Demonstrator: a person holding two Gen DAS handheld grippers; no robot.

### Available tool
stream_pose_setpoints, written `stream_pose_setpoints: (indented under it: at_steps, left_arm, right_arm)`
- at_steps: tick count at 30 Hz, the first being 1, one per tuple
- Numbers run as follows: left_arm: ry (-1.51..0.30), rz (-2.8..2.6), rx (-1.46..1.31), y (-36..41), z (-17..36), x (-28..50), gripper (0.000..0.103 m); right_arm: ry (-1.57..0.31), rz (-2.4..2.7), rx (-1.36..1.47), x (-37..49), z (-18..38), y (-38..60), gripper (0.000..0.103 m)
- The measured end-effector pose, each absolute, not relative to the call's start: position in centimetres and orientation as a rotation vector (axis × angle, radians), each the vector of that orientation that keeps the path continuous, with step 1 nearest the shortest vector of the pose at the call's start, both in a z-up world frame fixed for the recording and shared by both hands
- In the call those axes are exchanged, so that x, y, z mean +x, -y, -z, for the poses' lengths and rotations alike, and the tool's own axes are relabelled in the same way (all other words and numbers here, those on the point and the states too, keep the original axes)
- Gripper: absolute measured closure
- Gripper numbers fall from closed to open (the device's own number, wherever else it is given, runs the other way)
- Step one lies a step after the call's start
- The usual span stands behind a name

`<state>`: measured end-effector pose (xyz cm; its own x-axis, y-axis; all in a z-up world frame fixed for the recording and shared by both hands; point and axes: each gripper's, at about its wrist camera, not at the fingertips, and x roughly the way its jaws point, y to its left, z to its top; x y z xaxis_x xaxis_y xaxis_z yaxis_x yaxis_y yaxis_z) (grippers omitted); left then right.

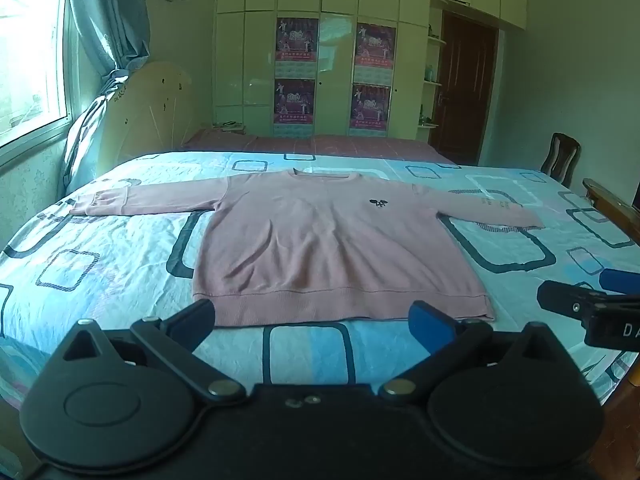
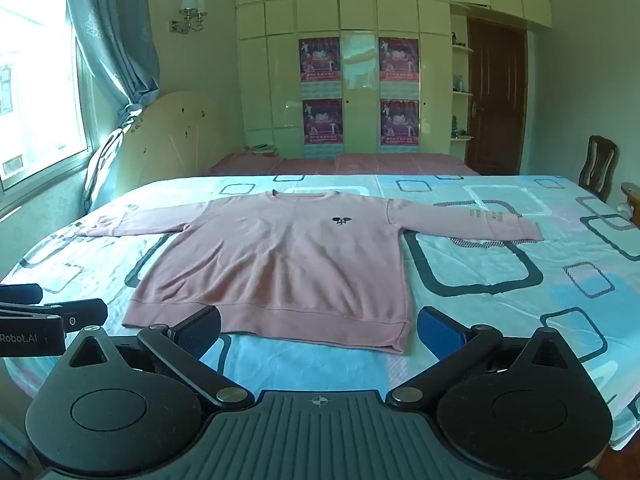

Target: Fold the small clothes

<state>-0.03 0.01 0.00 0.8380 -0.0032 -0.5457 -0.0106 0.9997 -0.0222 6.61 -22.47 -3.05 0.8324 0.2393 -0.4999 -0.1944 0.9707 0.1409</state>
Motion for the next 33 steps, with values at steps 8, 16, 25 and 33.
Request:
stream_pose_setpoints:
  at_steps: [8,16,25,33]
  left_arm:
    - [-0.579,0.000,-0.028,-0.27,-0.11,-0.05,0.001]
    - [-0.578,-0.004,-0.019,-0.03,-0.14,-0.12,0.001]
    - [-0.583,-0.008,-0.009,0.06,-0.28,0.09,0.001]
    - [-0.588,-0.005,-0.006,0.12,-0.14,0.24,0.001]
  right_arm:
    - [-0.542,-0.231,0.088,6.59,3.24,22.49,0.000]
    - [-0.541,-0.232,0.084,6.88,3.37,22.29,0.000]
    - [-0.542,-0.235,0.081,6.77,3.04,22.65,0.000]
    - [-0.542,-0.237,0.073,6.88,2.98,22.71,0.000]
